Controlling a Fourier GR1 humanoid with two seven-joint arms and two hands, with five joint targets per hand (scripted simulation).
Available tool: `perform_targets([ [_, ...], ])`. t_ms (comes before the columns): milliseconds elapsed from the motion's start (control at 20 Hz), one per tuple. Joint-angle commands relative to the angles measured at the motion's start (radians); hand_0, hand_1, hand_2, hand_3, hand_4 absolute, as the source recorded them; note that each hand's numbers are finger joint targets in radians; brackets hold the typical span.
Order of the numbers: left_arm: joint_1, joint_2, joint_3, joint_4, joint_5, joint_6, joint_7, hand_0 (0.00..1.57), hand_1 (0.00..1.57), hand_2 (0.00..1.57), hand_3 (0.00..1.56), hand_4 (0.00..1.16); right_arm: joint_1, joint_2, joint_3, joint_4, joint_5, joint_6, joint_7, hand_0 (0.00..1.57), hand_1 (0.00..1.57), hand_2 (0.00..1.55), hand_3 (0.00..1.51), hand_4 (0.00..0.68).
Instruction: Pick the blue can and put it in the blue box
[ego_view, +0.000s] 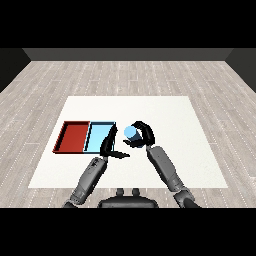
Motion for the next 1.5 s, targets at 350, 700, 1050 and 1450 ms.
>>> perform_targets([
  [350,-0.065,0.000,-0.126,0.159,0.090,0.089,-0.077,0.00,0.00,0.00,0.00,0.00,-0.002,0.002,0.001,-0.121,0.019,0.025,0.093,1.40,1.40,1.44,1.40,0.679],
  [700,-0.148,0.000,-0.069,0.179,0.098,0.060,0.021,0.00,0.00,0.00,0.00,0.00,0.042,0.005,0.112,-0.104,-0.013,-0.024,0.008,1.40,1.40,1.44,1.41,0.666],
  [1050,-0.119,0.000,-0.100,0.165,0.111,0.055,-0.018,0.00,0.00,0.00,0.00,0.00,-0.009,0.005,0.139,-0.026,-0.015,-0.036,-0.046,1.41,1.41,1.43,1.39,0.651],
  [1450,-0.118,0.000,-0.155,0.161,0.150,0.083,-0.028,0.00,0.00,0.00,0.00,0.00,-0.102,0.005,0.204,-0.001,-0.060,-0.111,0.030,1.41,1.41,1.44,1.39,0.625],
])
